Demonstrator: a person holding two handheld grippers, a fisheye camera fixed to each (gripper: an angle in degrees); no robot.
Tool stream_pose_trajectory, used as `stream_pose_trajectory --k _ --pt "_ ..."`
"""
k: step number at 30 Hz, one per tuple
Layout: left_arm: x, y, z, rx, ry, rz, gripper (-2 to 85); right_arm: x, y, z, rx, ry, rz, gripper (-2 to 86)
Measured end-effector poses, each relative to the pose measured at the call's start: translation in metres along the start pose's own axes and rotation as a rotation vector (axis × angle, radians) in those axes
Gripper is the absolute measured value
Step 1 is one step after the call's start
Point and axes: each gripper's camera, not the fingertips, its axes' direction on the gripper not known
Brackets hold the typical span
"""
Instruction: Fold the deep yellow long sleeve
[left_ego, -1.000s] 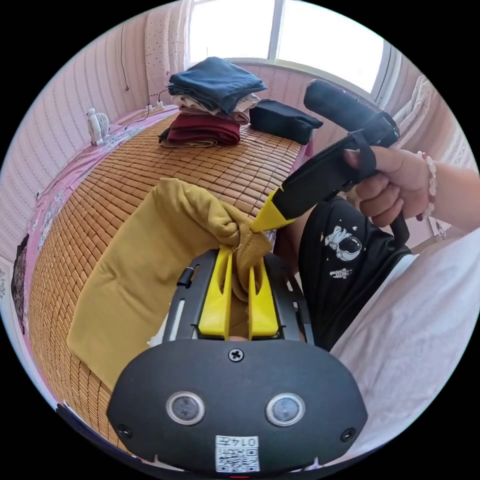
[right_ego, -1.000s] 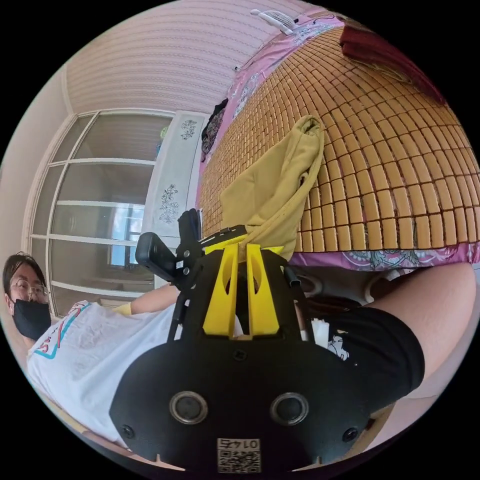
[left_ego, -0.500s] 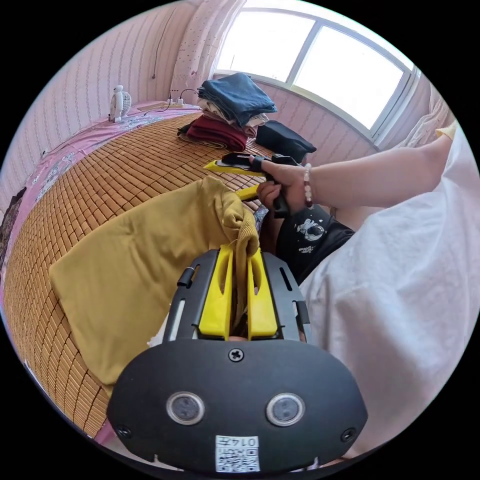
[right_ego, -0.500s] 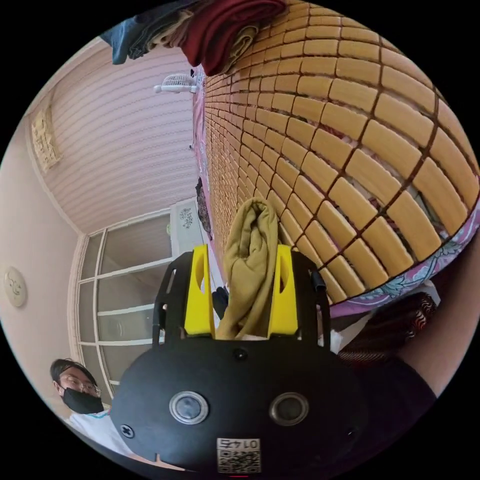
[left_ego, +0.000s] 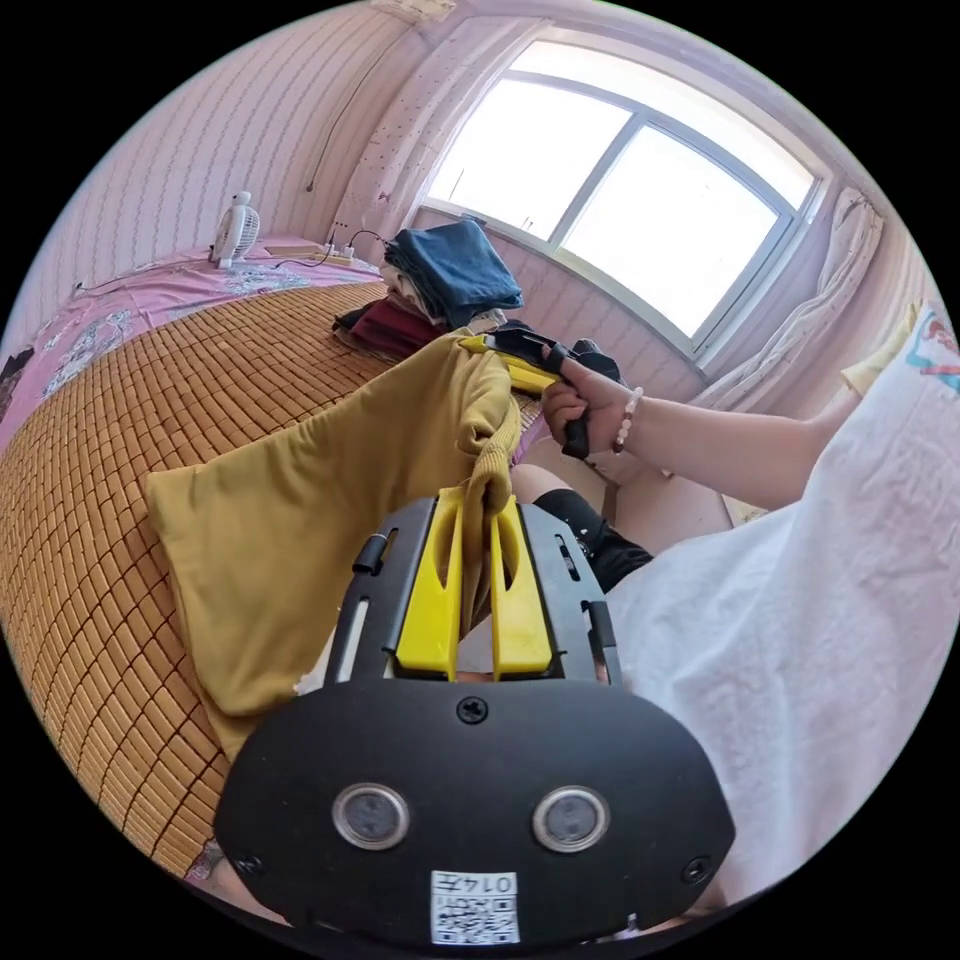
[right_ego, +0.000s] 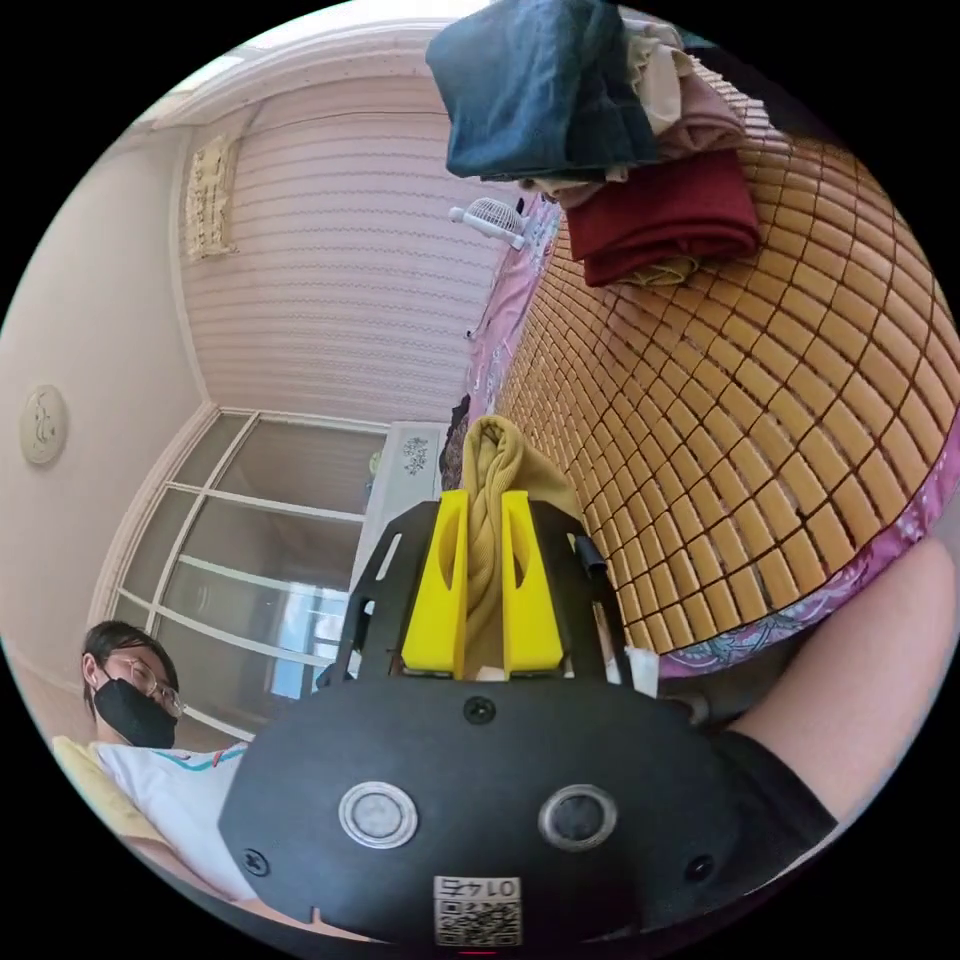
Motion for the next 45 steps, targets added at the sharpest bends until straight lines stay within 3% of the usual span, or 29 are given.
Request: stream_pose_trajectory --k 4,7,12,15,20,22,27,34,36,41,45 --pt "-0.009 0.012 -0.006 0.036 0.001 -0.015 4.3 -0.068 -0.011 0.029 -0.129 0.199 -0.214 5.5" --pt "-0.022 0.036 -0.023 0.051 -0.076 -0.074 4.3 -0.123 -0.016 0.104 -0.312 0.301 -0.387 5.9" --pt "-0.068 0.091 -0.045 0.064 -0.206 -0.364 4.7 -0.173 0.0 0.281 -0.588 0.421 -0.56 7.5" --pt "-0.103 0.119 -0.041 0.037 -0.23 -0.567 5.3 -0.164 0.01 0.366 -0.689 0.491 -0.524 8.3" --pt "-0.131 0.145 -0.044 0.022 -0.267 -0.721 7.6 -0.186 0.018 0.41 -0.642 0.418 -0.564 8.4" --pt "-0.133 0.149 -0.048 0.027 -0.291 -0.734 8.0 -0.201 0.027 0.417 -0.654 0.427 -0.675 8.1" --pt "-0.135 0.152 -0.05 0.005 -0.405 -0.695 8.9 -0.204 0.06 0.455 -0.76 0.67 -0.952 5.5" --pt "-0.156 0.157 -0.016 -0.117 -0.428 -0.705 10.0 -0.195 0.083 0.559 -0.844 0.873 -1.059 2.6" --pt "-0.159 0.16 -0.011 -0.111 -0.409 -0.678 9.3 -0.173 0.088 0.599 -0.948 0.995 -1.035 1.5" --pt "-0.16 0.164 -0.008 -0.138 -0.413 -0.642 8.4 -0.174 0.085 0.633 -0.925 1.029 -1.011 0.8" --pt "-0.159 0.172 -0.006 -0.132 -0.407 -0.62 6.7 -0.204 0.057 0.623 -0.9 0.826 -1.007 2.0"
